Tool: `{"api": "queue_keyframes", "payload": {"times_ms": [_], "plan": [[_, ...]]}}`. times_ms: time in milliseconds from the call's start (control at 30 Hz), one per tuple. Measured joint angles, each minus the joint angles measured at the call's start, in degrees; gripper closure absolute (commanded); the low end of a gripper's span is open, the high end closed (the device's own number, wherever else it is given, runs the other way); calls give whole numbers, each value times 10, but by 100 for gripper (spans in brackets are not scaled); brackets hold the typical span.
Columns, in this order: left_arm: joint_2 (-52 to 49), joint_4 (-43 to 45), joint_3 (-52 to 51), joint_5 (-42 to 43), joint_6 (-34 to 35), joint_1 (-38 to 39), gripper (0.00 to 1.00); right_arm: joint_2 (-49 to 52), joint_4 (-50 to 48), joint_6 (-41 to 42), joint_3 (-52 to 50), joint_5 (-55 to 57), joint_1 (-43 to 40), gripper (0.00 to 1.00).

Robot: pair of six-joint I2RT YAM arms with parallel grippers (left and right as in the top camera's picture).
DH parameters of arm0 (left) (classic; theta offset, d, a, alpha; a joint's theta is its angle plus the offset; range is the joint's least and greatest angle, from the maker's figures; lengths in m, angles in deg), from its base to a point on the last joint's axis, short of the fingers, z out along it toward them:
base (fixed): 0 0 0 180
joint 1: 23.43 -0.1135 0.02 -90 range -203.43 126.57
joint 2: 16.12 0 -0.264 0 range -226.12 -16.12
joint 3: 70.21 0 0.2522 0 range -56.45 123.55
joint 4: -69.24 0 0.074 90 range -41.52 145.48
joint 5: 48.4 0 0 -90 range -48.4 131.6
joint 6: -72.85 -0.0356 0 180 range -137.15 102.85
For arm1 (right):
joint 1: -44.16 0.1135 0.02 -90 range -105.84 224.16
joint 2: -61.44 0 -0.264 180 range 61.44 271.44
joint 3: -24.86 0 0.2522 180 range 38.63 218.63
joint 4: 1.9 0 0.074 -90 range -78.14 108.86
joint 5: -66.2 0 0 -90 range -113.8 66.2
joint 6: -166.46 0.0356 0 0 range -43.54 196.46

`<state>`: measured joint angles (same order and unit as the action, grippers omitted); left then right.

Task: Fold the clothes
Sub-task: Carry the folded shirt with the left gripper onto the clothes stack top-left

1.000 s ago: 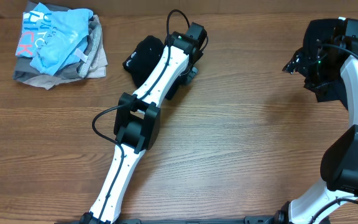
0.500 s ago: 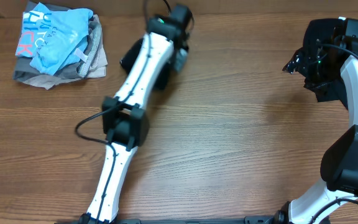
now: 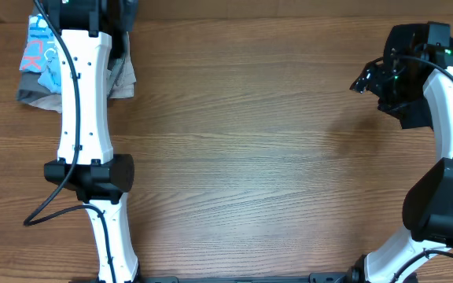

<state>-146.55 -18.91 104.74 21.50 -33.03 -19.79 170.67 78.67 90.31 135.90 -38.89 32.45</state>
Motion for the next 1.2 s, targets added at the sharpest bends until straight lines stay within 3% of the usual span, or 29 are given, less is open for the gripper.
{"api": "queue_keyframes", "payload": {"times_ms": [100, 233, 400, 600, 867, 1100, 1200], "plan": [[0, 80, 0, -71, -83, -23, 96, 0, 0, 0, 0, 0, 13, 11], [0, 161, 0, -78, -181, -62, 96, 0, 0, 0, 0, 0, 27, 11], [0, 191, -8, 13, -308, -154, 96, 0, 0, 6, 0, -1, 44, 11], [0, 243, -52, 100, -382, -242, 96, 0, 1, 16, 0, -1, 58, 12], [-57, 275, -80, 163, -378, -255, 96, 0, 5, 24, 0, -1, 59, 12], [-135, 209, -83, 174, -290, -231, 96, 0, 6, 25, 0, -1, 59, 12], [-138, 192, -83, 193, -213, -198, 96, 0, 2, 26, 0, -1, 59, 12]]}}
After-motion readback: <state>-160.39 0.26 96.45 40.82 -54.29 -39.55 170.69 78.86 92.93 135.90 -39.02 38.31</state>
